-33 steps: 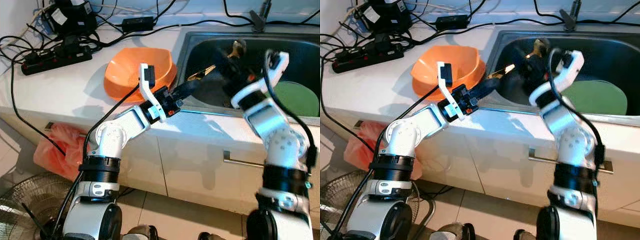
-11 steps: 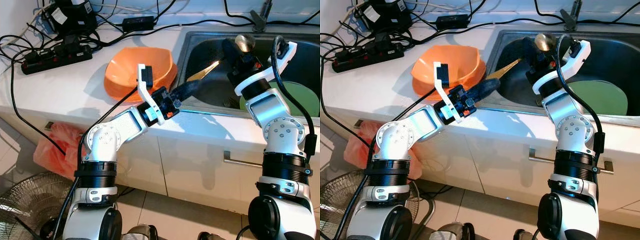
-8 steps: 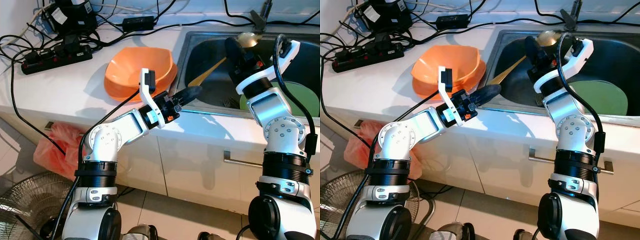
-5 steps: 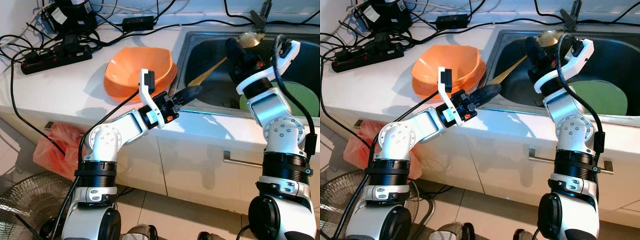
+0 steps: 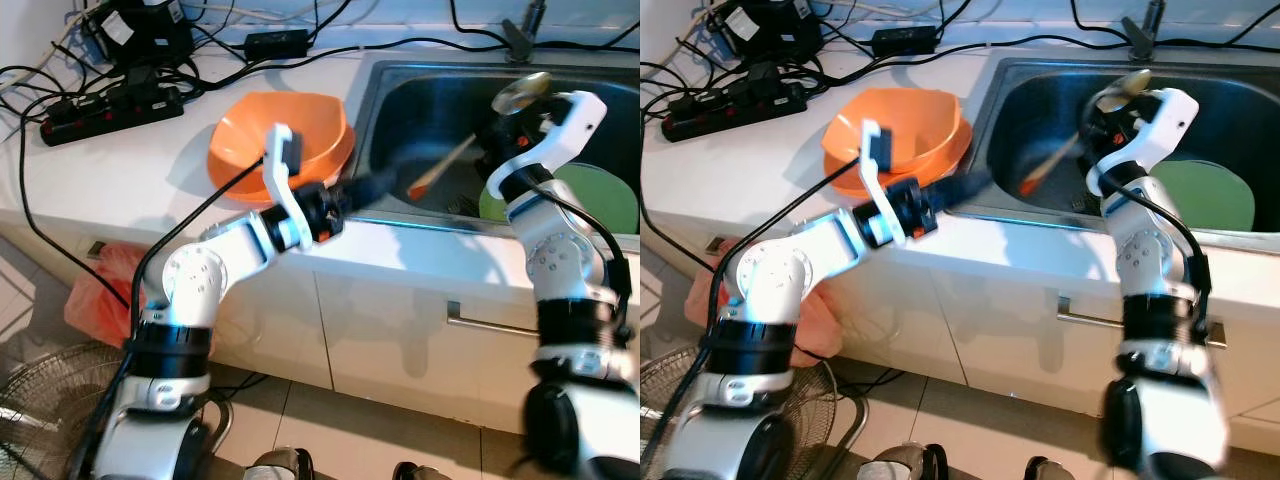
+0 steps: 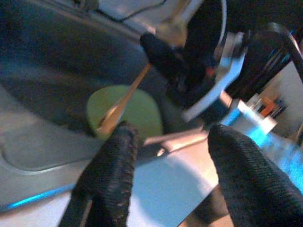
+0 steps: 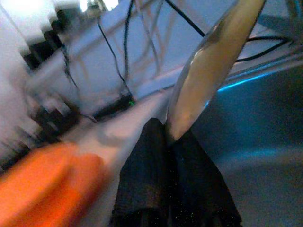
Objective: Kitchen organization
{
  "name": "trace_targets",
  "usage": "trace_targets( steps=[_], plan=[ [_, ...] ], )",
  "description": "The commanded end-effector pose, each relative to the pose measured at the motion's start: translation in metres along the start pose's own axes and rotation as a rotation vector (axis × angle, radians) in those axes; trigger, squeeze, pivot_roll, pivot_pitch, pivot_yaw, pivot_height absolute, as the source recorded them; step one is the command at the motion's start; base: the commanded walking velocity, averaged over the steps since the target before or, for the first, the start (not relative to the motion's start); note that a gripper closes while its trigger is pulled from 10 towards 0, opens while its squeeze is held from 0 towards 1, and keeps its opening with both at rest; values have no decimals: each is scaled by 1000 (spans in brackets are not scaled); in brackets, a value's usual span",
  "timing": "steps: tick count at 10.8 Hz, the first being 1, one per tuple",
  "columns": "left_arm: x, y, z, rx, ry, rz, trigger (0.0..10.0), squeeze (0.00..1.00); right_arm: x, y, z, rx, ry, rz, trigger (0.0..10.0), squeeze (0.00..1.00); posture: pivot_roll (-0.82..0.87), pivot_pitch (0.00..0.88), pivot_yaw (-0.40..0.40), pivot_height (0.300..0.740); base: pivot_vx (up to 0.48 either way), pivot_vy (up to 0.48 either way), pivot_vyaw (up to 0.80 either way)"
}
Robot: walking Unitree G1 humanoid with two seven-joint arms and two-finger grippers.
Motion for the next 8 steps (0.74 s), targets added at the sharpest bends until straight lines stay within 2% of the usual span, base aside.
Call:
trace_targets(
  steps=[1,3,4,5,6,7,8],
  plan=[
    [0,-1,2,9,21,-101,10000,1000,5,7,-7,37,-5,84,0,0,127,132,114,740,0,0,0],
    [-7,8,4,84,73,-259,10000,1000,6,-1,-10,45,28,215,0,0,170,140,102,740,0,0,0],
    [-10,15,14,107,114,-365,10000,1000,2,-3,-12,73,74,314,0,0,187,142,99,740,0,0,0],
    [-9,19,18,127,122,-403,10000,1000,-3,-4,-12,97,107,365,0,0,194,144,100,740,0,0,0],
    [-8,23,21,144,127,-445,10000,1000,-14,-12,-8,113,173,411,1843,0,201,145,103,740,0,0,0],
    [-8,24,25,149,141,-513,10000,145,-24,-26,-2,113,249,486,3804,0,204,145,104,740,0,0,0],
    [-8,23,26,140,145,-533,10000,0,-28,-34,2,103,285,527,7961,0,212,143,101,740,0,0,0]
  ],
)
Point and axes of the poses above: a point about 5 cm out from each wrist's last joint towards the gripper, its own z axis pointing back from the gripper into the wrist, its own x axis along the axis of the wrist's last joint, y = z × x, the point moved 5 cm from there along -z, pointing out of the wrist towards the gripper, and after that the axes turned 12 degrees about -z, right-handed, at the moved point
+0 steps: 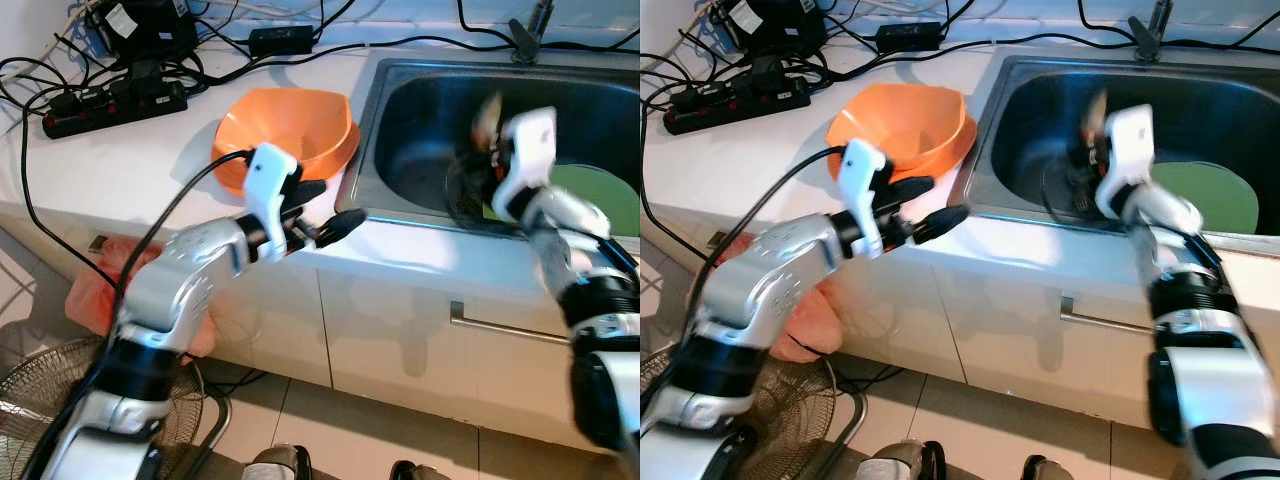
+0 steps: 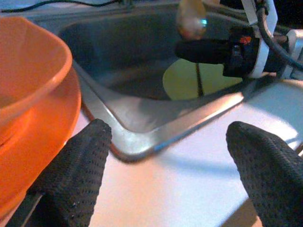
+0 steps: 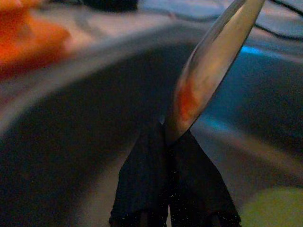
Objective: Kitchen organization
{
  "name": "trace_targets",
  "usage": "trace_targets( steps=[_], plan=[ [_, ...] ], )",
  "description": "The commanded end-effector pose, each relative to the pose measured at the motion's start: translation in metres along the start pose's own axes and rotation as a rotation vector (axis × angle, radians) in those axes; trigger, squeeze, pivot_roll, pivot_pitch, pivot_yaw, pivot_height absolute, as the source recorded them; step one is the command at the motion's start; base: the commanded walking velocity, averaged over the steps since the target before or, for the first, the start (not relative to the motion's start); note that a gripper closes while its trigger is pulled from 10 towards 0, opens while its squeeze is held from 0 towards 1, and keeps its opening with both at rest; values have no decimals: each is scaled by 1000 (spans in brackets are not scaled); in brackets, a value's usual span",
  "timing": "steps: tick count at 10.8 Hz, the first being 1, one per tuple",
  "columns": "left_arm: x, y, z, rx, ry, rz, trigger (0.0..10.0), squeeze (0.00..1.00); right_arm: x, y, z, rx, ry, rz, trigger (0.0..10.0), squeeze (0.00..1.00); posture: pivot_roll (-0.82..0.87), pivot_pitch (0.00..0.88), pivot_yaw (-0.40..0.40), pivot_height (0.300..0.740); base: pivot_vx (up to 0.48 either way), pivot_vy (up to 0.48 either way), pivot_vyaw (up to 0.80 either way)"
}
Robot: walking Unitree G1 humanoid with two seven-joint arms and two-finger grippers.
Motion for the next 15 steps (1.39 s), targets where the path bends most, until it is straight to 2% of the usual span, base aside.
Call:
trace_targets(
  steps=[1,2,3,4,7,12,13,14,15],
  plan=[
    [5,-5,2,-24,-10,-50,10000,0,4,1,-2,16,10,74,10000,0,222,141,100,740,0,0,0],
    [5,-6,4,-37,-12,-70,10000,0,-4,-4,2,2,49,160,10000,0,225,141,100,740,0,0,0],
    [4,-2,5,-14,-16,-62,10000,0,-9,-6,4,9,67,166,10000,659,217,141,107,740,0,0,0],
    [5,-1,4,-7,-20,-58,10000,0,-7,-9,5,2,59,163,10000,1000,214,141,110,740,0,0,0],
    [5,1,2,-10,-19,-70,10000,0,-9,-15,10,-1,73,190,10000,1000,206,141,115,740,0,0,0],
    [7,9,4,19,-17,-96,10000,0,-6,-12,7,-2,46,154,10000,1000,210,144,112,740,0,0,0],
    [8,17,5,60,-6,-143,10000,0,6,-14,5,-22,-16,100,10000,1000,206,138,106,740,0,0,0],
    [10,23,6,84,9,-223,10000,0,22,-11,0,-34,-101,-22,10000,1000,195,134,105,740,0,0,0],
    [10,25,7,101,18,-250,10000,0,30,-6,-2,-23,-152,-60,10000,1000,187,131,108,740,0,0,0]
  ],
)
Point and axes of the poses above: a point about 5 cm out from each wrist's last joint towards the gripper, its own z axis pointing back from the gripper into the wrist, its own x axis along the axis of the wrist's last joint, y = z × x, the point moved 5 cm from there along -z, pointing out of the wrist towards the gripper, and after that the axes turned 12 degrees about -z, right-handed, at the moved point
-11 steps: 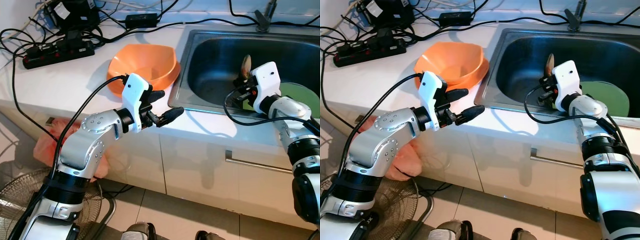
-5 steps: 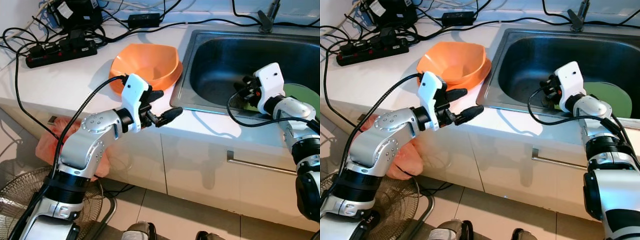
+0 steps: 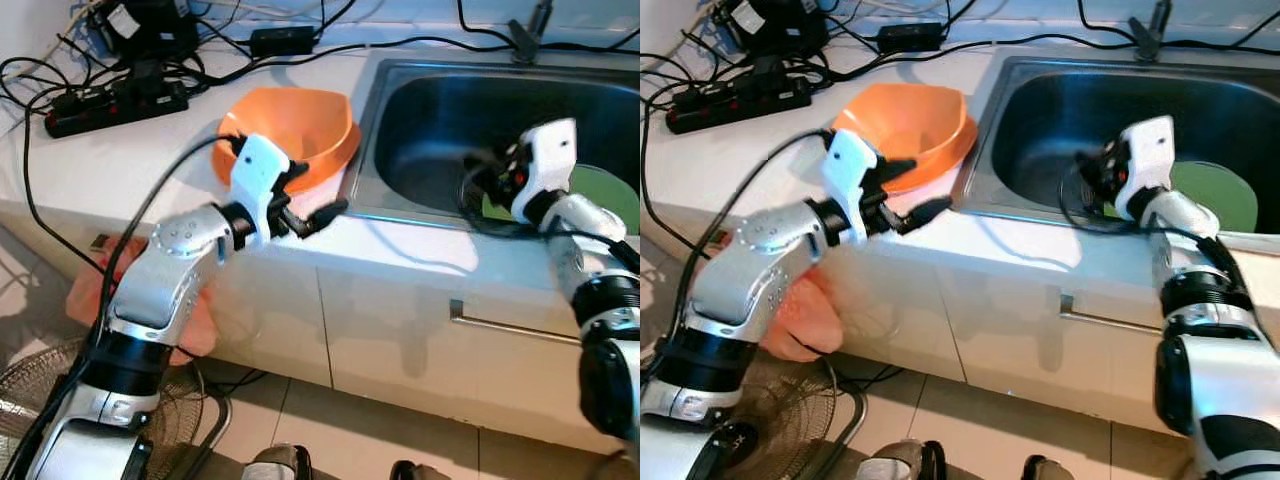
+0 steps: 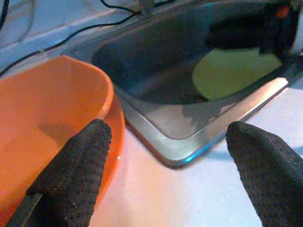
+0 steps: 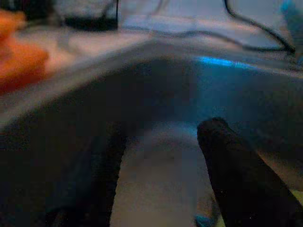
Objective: Kitchen organization
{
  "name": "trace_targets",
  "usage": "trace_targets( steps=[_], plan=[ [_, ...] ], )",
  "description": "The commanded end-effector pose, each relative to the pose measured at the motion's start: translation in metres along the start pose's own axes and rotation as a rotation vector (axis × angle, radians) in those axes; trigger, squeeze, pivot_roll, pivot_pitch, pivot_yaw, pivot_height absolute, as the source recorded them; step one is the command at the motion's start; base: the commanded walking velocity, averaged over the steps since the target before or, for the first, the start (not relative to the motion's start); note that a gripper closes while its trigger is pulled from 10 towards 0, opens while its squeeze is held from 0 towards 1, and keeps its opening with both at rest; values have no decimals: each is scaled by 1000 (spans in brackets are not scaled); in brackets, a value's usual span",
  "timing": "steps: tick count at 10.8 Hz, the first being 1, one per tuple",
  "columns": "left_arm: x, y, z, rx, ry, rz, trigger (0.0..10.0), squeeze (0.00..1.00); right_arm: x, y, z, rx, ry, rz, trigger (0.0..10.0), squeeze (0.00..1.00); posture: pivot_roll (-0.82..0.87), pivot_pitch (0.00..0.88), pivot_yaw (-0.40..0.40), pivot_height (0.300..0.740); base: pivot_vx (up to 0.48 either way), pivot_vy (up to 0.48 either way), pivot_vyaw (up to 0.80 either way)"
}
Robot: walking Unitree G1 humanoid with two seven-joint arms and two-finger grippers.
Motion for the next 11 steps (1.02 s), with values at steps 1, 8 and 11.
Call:
trace_targets(
  steps=[1,8,11],
  plan=[
    [-1,15,3,38,26,-61,10000,0,20,7,-7,16,-70,-38,10000,1000,174,129,108,740,0,0,0],
    [-17,81,5,140,174,-386,10000,0,25,123,23,365,-75,-241,10000,0,122,108,112,740,0,0,0],
    [-36,76,9,0,225,-508,10000,0,21,138,41,410,-12,-226,10000,0,101,113,115,740,0,0,0]
  ],
)
Point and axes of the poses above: a point about 5 cm out from each wrist's last joint towards the gripper, its own z axis pointing back from the gripper into the wrist, its own x axis along the axis of the wrist's last joint, y = z × x, the point moved 5 cm from there along -z, pointing out of the wrist towards the gripper, and after that the axes turned 12 degrees about -z, right-handed, at the moved point
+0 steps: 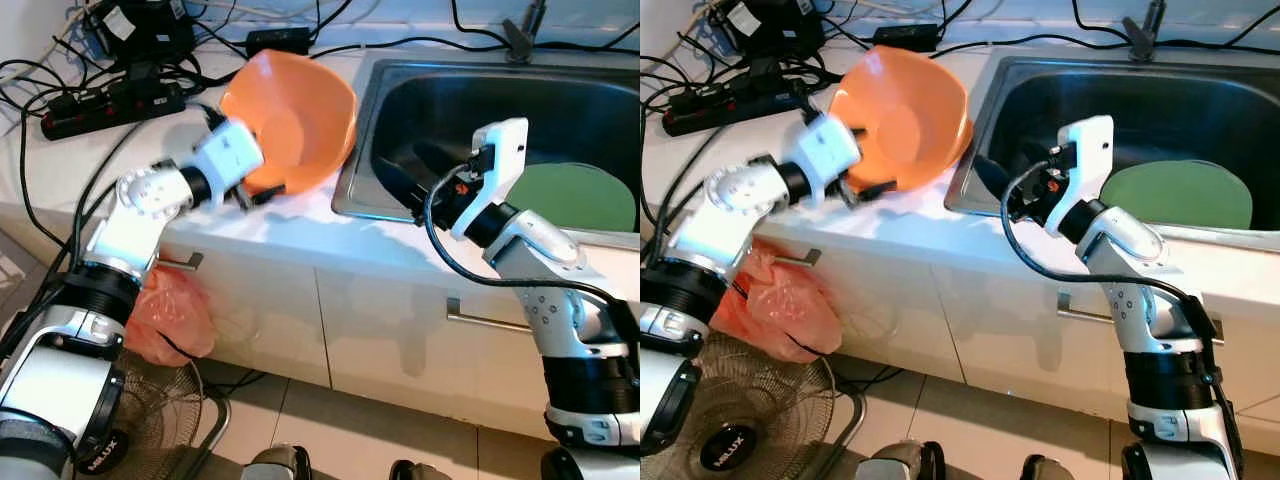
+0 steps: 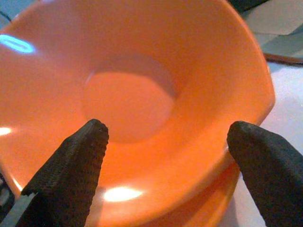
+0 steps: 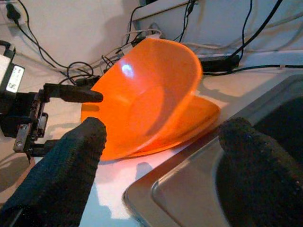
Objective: Kitchen organization
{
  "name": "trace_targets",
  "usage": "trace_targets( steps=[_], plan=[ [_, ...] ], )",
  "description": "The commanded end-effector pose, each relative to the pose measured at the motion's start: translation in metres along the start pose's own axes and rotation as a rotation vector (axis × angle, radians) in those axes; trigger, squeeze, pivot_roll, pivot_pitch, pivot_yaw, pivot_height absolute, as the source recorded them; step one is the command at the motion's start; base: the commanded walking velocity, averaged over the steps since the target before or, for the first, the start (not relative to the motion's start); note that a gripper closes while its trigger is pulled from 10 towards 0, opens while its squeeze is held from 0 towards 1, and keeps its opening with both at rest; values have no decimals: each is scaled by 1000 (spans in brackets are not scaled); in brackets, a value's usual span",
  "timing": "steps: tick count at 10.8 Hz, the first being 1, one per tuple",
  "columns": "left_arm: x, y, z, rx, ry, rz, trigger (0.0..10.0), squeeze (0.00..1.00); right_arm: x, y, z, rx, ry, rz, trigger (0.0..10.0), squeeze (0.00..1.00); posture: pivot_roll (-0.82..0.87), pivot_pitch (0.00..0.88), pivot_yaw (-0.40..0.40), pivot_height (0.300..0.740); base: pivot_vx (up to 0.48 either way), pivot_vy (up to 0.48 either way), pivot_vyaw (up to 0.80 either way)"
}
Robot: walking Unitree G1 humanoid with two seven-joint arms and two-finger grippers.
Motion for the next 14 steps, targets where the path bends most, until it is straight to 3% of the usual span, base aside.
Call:
trace_targets(
  steps=[1,6,7,11,14],
  plan=[
    [1,7,2,-3,4,-32,10000,0,-1,5,1,8,7,-6,10000,0,102,114,118,740,0,0,0],
    [7,50,6,137,-6,-19,10000,0,-4,-1,5,-50,13,-13,10000,0,112,101,112,740,0,0,0],
    [11,52,6,128,-23,-30,10000,0,-4,-1,5,-50,13,-13,10000,0,114,100,112,740,0,0,0],
    [30,37,6,-32,-142,-96,10000,0,-6,-1,4,-53,24,-8,10000,0,116,102,115,740,0,0,0],
    [19,29,7,-73,-112,-101,10000,0,-7,-2,4,-56,24,-11,10000,0,117,103,117,740,0,0,0]
  ],
)
Point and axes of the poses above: a point about 5 cm out from each wrist's last joint towards the gripper, its own z axis pointing back from the gripper into the wrist, its own x axis along the axis of the wrist's last joint, y = z × x, the point moved 5 cm from there along -z, pointing out of the wrist towards the gripper, and after that the axes turned 12 degrees about -z, right-handed, at the moved point
